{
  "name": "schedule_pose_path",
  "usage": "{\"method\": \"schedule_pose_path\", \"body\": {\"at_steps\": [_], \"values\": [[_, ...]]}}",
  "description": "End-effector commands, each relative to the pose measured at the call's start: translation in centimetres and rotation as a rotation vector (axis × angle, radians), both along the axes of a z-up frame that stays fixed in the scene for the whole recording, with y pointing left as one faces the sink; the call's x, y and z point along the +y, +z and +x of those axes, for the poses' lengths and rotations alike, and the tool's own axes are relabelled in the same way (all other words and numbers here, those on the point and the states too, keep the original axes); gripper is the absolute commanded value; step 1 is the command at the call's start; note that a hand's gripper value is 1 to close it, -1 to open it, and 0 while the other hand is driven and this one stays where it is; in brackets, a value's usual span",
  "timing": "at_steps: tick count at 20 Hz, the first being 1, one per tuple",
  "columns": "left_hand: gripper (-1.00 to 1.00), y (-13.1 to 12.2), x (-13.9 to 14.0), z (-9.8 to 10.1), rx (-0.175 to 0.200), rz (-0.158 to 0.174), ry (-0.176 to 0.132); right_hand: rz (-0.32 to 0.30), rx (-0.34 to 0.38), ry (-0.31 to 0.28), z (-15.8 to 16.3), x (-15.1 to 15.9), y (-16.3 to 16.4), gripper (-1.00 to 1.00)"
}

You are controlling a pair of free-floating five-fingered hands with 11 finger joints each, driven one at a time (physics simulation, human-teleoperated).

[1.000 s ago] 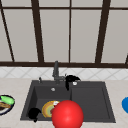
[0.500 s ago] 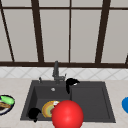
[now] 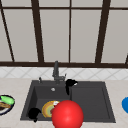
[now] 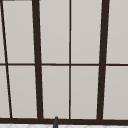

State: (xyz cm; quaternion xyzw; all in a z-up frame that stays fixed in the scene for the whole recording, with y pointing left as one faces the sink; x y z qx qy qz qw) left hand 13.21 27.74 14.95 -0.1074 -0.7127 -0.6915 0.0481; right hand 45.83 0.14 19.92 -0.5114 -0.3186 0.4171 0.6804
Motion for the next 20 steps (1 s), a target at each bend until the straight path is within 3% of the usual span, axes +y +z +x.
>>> {"method": "schedule_pose_path", "body": {"at_steps": [1,11,20], "values": [[0.0,0.0,0.0,0.0,0.0,0.0,0.0,0.0,0.063,0.098,-0.5,0.0,-0.3,-1.0],[0.0,0.0,0.0,0.0,0.0,0.0,0.0,0.055,0.144,0.26,-1.7,0.0,-0.8,-1.0],[0.0,0.0,0.0,0.0,0.0,0.0,0.0,0.121,0.106,0.412,-4.9,-1.2,-0.9,-1.0]]}}
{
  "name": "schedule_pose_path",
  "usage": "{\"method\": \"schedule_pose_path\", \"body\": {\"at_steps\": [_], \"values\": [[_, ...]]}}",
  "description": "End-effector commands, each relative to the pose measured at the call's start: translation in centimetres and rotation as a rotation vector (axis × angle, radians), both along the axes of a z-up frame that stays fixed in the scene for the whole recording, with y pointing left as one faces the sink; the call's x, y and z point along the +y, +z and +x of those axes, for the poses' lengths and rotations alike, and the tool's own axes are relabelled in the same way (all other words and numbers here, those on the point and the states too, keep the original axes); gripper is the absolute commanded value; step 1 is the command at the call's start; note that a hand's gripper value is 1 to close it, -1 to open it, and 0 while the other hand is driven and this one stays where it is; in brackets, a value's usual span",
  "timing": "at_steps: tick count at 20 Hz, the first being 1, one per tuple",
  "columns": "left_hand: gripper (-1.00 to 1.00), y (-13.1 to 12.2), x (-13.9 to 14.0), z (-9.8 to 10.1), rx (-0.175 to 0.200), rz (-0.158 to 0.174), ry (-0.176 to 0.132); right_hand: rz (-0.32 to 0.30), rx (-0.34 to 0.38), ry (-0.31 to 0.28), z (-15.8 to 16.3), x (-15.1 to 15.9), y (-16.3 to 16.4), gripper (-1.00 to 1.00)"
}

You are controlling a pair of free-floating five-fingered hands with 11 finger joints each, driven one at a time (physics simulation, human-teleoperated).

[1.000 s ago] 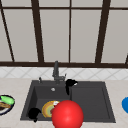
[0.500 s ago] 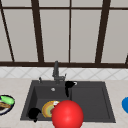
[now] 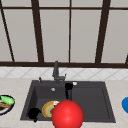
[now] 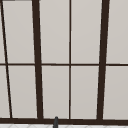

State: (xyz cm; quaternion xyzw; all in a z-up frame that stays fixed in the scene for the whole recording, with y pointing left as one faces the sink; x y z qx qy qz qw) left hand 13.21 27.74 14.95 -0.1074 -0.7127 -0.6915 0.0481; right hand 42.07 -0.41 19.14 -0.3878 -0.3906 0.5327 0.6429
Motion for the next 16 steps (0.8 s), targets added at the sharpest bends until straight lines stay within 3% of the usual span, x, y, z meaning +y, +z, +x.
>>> {"method": "schedule_pose_path", "body": {"at_steps": [1,9,16], "values": [[0.0,0.0,0.0,0.0,0.0,0.0,0.0,0.02,0.0,0.08,-1.7,-1.0,-0.2,-1.0],[0.0,0.0,0.0,0.0,0.0,0.0,0.0,0.094,-0.012,0.185,-6.0,-3.0,-0.9,-1.0],[0.0,0.0,0.0,0.0,0.0,0.0,0.0,0.137,-0.01,0.23,-10.3,-5.0,-0.9,-1.0]]}}
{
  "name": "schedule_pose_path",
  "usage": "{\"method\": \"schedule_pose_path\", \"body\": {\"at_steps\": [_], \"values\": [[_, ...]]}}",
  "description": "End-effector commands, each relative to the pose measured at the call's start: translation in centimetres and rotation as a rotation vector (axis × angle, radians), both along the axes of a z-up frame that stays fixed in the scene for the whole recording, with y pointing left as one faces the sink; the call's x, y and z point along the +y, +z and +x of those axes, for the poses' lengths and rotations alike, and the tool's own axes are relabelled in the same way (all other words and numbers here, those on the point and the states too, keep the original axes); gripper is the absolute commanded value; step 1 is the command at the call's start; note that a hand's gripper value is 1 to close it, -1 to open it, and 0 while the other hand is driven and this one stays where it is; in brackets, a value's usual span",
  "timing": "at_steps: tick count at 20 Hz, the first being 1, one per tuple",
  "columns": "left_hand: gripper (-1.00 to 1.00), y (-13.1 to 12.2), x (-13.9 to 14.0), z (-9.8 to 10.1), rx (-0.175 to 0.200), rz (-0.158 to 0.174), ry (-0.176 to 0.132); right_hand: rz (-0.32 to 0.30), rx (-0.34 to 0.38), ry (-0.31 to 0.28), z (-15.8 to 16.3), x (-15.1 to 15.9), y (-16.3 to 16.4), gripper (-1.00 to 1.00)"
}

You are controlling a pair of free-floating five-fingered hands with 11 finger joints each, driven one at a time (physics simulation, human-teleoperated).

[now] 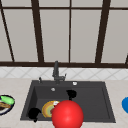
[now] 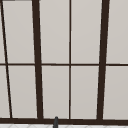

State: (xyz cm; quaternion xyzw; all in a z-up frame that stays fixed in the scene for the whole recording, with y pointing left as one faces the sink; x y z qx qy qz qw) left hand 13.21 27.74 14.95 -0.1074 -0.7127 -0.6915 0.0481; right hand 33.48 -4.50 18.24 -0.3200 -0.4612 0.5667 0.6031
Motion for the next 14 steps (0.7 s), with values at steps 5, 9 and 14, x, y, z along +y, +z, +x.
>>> {"method": "schedule_pose_path", "body": {"at_steps": [5,9,14], "values": [[0.0,0.0,0.0,0.0,0.0,0.0,0.0,0.056,0.014,0.061,-5.0,-2.7,0.0,-1.0],[0.0,0.0,0.0,0.0,0.0,0.0,0.0,0.075,0.017,0.072,-7.8,-4.2,0.0,-1.0],[0.0,0.0,0.0,0.0,0.0,0.0,0.0,0.088,0.03,0.065,-11.2,-6.4,0.1,-1.0]]}}
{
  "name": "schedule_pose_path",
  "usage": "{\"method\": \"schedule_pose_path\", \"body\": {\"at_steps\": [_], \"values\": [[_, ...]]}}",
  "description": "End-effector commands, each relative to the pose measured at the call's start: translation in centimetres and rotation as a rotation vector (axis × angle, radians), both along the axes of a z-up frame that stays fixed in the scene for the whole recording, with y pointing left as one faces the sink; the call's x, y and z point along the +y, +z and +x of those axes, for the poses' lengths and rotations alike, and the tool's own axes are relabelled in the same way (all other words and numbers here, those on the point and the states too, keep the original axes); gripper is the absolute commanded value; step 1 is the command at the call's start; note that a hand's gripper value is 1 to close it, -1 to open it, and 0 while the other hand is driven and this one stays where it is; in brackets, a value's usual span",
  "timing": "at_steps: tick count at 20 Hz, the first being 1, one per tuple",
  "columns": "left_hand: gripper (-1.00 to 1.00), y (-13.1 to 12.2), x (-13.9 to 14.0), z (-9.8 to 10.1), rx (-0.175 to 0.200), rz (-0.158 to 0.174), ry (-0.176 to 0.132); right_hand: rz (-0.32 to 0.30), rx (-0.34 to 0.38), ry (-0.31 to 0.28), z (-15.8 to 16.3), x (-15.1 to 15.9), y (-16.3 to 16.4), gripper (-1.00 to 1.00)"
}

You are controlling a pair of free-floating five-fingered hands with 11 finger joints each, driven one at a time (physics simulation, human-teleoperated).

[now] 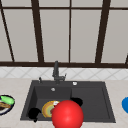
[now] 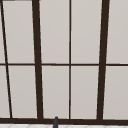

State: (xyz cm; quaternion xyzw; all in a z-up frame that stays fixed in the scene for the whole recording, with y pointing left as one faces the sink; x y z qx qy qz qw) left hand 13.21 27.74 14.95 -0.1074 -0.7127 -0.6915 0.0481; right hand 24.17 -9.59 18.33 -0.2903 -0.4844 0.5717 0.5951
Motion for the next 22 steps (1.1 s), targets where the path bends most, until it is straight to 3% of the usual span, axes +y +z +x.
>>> {"method": "schedule_pose_path", "body": {"at_steps": [1,18,22], "values": [[0.0,0.0,0.0,0.0,0.0,0.0,0.0,0.038,0.033,0.005,-2.6,-1.8,0.0,-1.0],[0.0,0.0,0.0,0.0,0.0,0.0,0.0,0.064,0.141,0.022,-14.6,-9.3,0.6,-1.0],[0.0,0.0,0.0,0.0,0.0,0.0,0.0,0.05,0.122,0.085,-15.5,-10.9,0.7,-1.0]]}}
